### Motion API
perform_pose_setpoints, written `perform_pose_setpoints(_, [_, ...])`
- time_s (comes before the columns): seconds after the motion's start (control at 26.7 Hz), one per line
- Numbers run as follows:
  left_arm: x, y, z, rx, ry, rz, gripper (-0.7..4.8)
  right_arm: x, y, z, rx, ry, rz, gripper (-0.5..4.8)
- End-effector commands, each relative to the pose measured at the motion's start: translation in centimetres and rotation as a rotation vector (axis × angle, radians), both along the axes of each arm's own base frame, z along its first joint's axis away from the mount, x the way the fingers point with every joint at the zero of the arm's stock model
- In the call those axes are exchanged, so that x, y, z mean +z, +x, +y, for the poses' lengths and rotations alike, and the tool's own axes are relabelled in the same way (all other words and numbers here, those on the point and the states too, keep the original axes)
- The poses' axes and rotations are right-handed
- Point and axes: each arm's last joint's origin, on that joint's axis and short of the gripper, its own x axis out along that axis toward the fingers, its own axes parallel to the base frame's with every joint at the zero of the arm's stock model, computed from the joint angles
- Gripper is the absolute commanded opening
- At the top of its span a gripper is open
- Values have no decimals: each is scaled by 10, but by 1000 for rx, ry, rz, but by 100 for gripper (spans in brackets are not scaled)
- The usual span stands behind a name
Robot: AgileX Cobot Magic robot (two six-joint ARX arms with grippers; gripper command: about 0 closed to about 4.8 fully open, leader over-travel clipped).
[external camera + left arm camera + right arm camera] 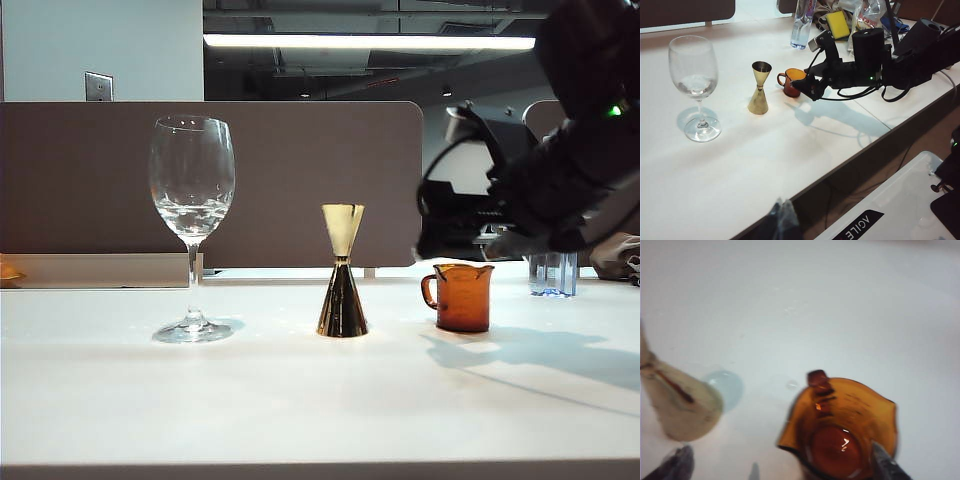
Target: Pick up the small amber measuring cup and pour the water in it into the jigger, then pick up the jigger and pour the water in it into the wine glass.
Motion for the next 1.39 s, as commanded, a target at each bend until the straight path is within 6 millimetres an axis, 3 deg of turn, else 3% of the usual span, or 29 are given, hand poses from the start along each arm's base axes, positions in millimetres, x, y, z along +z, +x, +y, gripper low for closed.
perform_pose_setpoints(0.04, [2, 0, 0, -2, -2, -15, -2, 7, -5, 13, 48, 21, -38, 460])
perform_pose_setpoints(0.07, [2, 0, 0, -2, -2, -15, -2, 8, -7, 16, 62, 28, -48, 451])
perform_pose_setpoints(0.11, [2, 0, 0, -2, -2, -15, -2, 10, -9, 23, 78, 53, -69, 380])
perform_pose_setpoints(0.19, [2, 0, 0, -2, -2, -14, -2, 11, -8, 30, 117, 89, -109, 326])
perform_pose_setpoints(0.52, [2, 0, 0, -1, -2, -15, -2, -15, -4, 49, 212, 129, -87, 326])
perform_pose_setpoints(1.31, [2, 0, 0, -2, -2, -15, -2, -15, 32, 77, 222, 131, -92, 322])
perform_pose_setpoints(1.39, [2, 0, 0, -2, -2, -15, -2, -17, 34, 78, 220, 129, -88, 290])
